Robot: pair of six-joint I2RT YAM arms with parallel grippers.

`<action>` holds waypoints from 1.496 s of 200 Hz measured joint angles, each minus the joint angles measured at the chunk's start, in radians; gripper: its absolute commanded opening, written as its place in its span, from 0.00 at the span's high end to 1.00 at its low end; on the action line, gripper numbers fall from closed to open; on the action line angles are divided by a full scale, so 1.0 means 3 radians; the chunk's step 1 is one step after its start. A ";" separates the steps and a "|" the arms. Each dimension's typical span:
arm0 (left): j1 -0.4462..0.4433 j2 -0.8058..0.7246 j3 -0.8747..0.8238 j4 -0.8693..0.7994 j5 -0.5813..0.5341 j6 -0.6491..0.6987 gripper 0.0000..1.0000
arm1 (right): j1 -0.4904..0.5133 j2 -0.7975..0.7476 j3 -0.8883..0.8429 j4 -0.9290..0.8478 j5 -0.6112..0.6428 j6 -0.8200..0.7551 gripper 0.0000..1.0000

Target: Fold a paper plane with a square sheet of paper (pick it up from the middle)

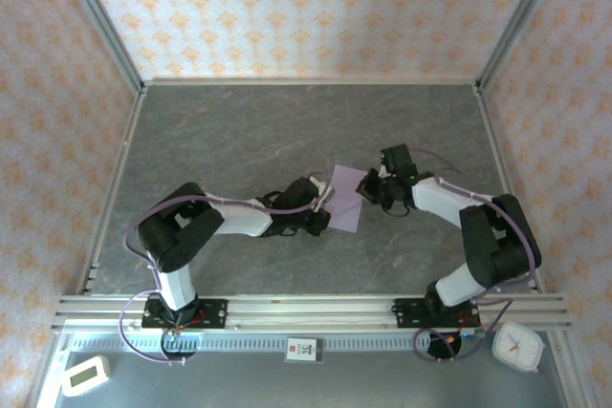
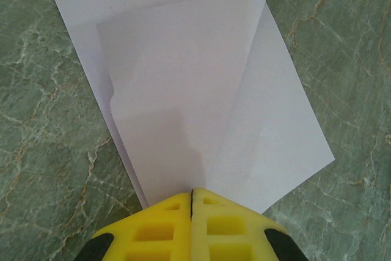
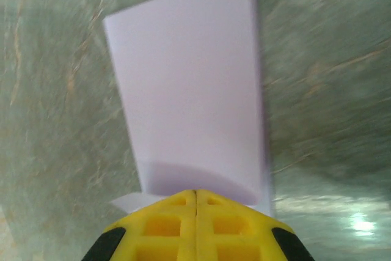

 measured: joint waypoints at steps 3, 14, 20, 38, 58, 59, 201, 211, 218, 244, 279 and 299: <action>0.0000 0.0000 0.0000 0.0000 0.0000 0.0000 1.00 | 0.0032 0.0003 0.0000 0.0010 -0.0001 0.0017 1.00; 0.0000 0.0000 0.0000 0.0000 -0.0001 0.0000 1.00 | 0.0161 0.0043 0.0000 0.0075 -0.0003 0.0090 1.00; 0.0000 0.0000 0.0000 -0.0001 -0.0001 0.0000 1.00 | 0.0225 0.0079 0.0001 0.0120 -0.0003 0.0125 1.00; 0.0000 0.0000 0.0000 0.0000 -0.0001 -0.0003 1.00 | 0.0375 0.0242 0.0008 0.0244 -0.0001 0.0220 1.00; 0.0000 0.0000 0.0000 0.0000 -0.0001 -0.0011 1.00 | 0.0408 0.0395 0.0006 0.0286 0.0015 0.0285 1.00; 0.0000 0.0000 0.0000 0.0000 -0.0001 -0.0011 1.00 | 0.0408 0.0403 0.0006 0.0289 0.0020 0.0284 1.00; 0.0000 -0.0593 -0.0540 -0.0203 -0.0092 -0.0364 1.00 | 0.0276 0.0436 -0.0150 0.0561 -0.0090 0.0193 1.00; 0.0000 -0.0548 -0.0415 -0.0318 -0.0090 -0.0365 1.00 | 0.0276 0.0436 -0.0156 0.0568 -0.0092 0.0183 1.00; 0.0000 -0.0478 -0.0285 -0.0370 -0.0088 -0.0365 1.00 | 0.0276 0.0436 -0.0158 0.0573 -0.0094 0.0173 1.00; 0.0000 -0.0145 0.0233 -0.0412 -0.0064 -0.0352 1.00 | 0.0267 0.0436 -0.0172 0.0600 -0.0117 0.0142 1.00; 0.0000 0.0184 0.0623 -0.0429 -0.0045 -0.0280 1.00 | 0.0267 0.0436 -0.0179 0.0615 -0.0128 0.0109 1.00; 0.0000 0.0243 0.0593 -0.0449 -0.0037 -0.0248 1.00 | 0.0267 0.0436 -0.0179 0.0615 -0.0128 0.0107 1.00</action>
